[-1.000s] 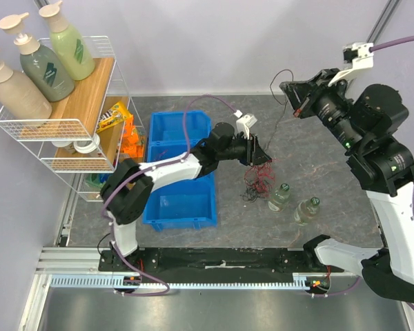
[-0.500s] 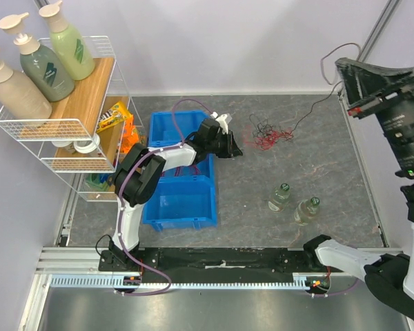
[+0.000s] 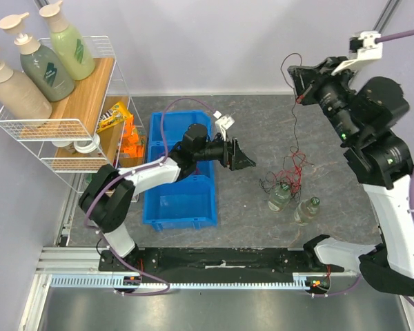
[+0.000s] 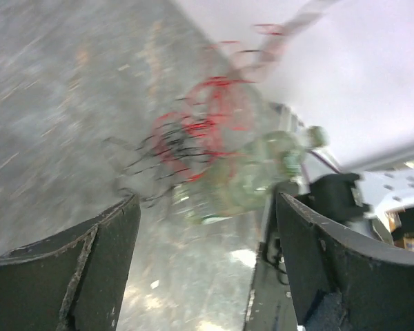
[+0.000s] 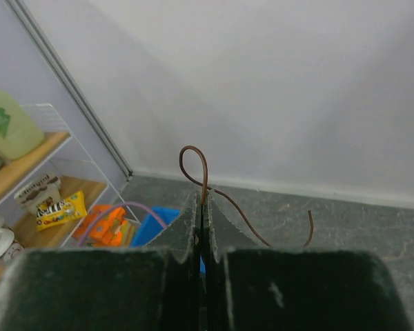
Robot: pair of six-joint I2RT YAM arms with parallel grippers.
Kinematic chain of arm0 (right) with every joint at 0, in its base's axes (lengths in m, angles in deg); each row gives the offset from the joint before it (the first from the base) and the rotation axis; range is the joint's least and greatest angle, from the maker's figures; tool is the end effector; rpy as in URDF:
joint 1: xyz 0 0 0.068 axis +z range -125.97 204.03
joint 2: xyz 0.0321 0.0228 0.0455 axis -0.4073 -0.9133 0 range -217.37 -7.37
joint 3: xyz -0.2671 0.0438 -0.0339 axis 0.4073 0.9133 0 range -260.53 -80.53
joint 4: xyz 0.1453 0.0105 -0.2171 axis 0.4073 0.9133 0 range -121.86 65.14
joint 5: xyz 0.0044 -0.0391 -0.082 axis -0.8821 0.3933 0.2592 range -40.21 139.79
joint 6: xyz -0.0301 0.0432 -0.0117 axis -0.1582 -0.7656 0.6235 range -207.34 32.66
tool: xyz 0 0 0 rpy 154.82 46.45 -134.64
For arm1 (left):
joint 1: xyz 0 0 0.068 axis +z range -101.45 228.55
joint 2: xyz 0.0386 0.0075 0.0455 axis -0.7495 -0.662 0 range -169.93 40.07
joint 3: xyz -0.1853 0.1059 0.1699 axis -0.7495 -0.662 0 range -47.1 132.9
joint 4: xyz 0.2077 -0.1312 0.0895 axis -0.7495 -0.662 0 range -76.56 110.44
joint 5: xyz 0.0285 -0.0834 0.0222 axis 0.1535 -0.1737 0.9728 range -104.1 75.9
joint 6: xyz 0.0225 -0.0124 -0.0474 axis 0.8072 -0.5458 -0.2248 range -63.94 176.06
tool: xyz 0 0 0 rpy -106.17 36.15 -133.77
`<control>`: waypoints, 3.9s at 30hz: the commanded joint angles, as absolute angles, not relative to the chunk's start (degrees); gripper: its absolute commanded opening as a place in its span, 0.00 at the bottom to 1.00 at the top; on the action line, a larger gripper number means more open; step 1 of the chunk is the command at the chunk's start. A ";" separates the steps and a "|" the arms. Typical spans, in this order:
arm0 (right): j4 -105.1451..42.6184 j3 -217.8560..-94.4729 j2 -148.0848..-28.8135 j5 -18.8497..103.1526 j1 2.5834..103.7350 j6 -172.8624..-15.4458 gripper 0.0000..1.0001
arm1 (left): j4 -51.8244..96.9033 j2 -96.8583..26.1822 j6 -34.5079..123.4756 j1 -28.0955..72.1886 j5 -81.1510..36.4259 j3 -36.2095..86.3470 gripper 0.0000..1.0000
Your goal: Untangle the cables
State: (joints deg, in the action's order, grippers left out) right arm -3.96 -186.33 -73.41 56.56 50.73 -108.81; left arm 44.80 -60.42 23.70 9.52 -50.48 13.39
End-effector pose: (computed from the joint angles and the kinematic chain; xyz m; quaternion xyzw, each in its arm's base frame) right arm 0.1536 0.0725 0.5800 0.0170 0.6306 0.2823 0.7228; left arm 0.2921 -0.2638 0.2338 0.2323 0.7447 -0.5370 0.3212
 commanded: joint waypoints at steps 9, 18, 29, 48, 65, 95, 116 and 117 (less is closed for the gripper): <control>-7.25 -187.58 -73.11 53.84 50.49 -111.07 0.00 | 39.34 -61.18 33.82 1.26 -47.25 26.63 0.68; -8.21 -187.93 -73.55 50.15 50.58 -113.26 0.00 | 40.74 -66.98 31.81 -0.85 -42.40 33.31 0.86; -7.87 -189.24 -71.79 49.08 50.58 -114.59 0.00 | 31.07 -78.14 25.74 3.45 -31.25 41.51 0.21; -9.01 -179.97 -65.82 55.94 50.58 -109.93 0.00 | 34.06 -68.05 28.38 10.05 -44.76 25.14 0.02; 0.84 -155.34 -83.06 59.83 49.78 -102.46 0.67 | 32.56 -59.51 14.41 14.09 -57.25 25.67 0.02; -25.00 -126.32 -71.02 41.00 49.78 -117.39 0.00 | 25.49 -52.05 19.90 11.91 -49.06 24.88 0.36; -20.08 -129.75 -61.51 39.69 49.78 -118.89 0.00 | 21.91 -51.16 28.47 6.27 -35.97 23.74 0.55; -20.17 -129.66 -61.60 39.69 49.78 -118.89 0.00 | 23.50 -51.16 27.86 6.18 -37.81 23.39 0.55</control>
